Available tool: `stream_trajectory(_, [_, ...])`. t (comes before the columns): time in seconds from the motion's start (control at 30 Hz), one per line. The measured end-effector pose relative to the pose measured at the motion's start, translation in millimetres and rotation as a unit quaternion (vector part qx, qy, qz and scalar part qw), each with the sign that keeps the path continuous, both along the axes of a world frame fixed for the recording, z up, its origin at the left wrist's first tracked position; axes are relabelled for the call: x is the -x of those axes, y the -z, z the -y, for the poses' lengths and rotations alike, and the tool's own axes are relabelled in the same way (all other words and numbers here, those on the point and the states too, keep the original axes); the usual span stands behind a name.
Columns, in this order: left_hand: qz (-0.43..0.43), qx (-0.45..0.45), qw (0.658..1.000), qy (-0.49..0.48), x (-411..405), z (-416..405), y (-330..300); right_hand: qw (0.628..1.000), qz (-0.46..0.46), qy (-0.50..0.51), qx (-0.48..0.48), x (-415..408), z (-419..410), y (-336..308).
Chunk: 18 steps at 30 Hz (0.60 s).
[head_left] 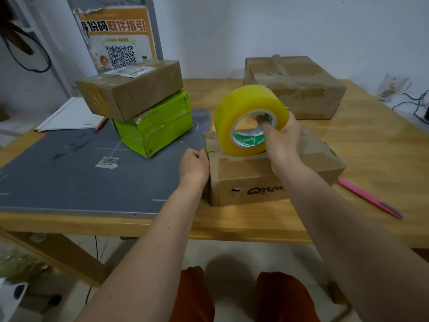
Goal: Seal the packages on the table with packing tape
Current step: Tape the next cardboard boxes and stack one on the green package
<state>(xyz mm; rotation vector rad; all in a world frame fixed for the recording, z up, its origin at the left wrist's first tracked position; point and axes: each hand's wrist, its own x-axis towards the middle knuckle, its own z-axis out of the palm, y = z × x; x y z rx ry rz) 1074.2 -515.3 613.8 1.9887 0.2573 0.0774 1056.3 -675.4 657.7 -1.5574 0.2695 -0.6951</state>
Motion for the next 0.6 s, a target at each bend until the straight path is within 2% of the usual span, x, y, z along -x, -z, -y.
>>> stream_trajectory(0.13, [-0.042, -0.063, 0.995, 0.073, -7, -5, -3, 1.0, 0.001, 0.007, 0.007, 0, -1, 2])
stream_trajectory(0.23, [-0.094, -0.018, 0.992, 0.077, -6, -6, -1, 1.0, 0.002, 0.011, 0.006, 1, -1, 2])
stream_trajectory(0.3, [-0.1, -0.075, 0.987, 0.104, 0, -11, -4, 1.0, 0.001, 0.011, 0.006, 3, -2, 1])
stream_trajectory(0.37, [-0.057, -0.139, 0.982, 0.113, 2, -16, -7, 1.0, 0.002, 0.014, 0.01, 4, -2, 3])
stream_trajectory(0.43, [0.021, -0.094, 0.988, 0.117, 4, -22, -17, 1.0, -0.011, 0.011, 0.022, 4, -1, 3])
stream_trajectory(0.47, [0.049, -0.034, 0.985, 0.164, 4, -25, -24, 0.999, -0.024, 0.007, 0.025, 4, 0, 3])
stream_trajectory(0.53, [0.033, 0.081, 0.941, 0.328, 9, -24, -38, 0.998, -0.055, 0.0, 0.032, 4, 3, 2])
stream_trajectory(0.57, [0.019, 0.079, 0.919, 0.386, 11, -21, -40, 0.997, -0.065, -0.004, 0.035, 3, 3, 2])
stream_trajectory(0.6, [0.015, 0.037, 0.913, 0.407, 13, -16, -41, 0.997, -0.069, -0.007, 0.04, 2, 4, 2])
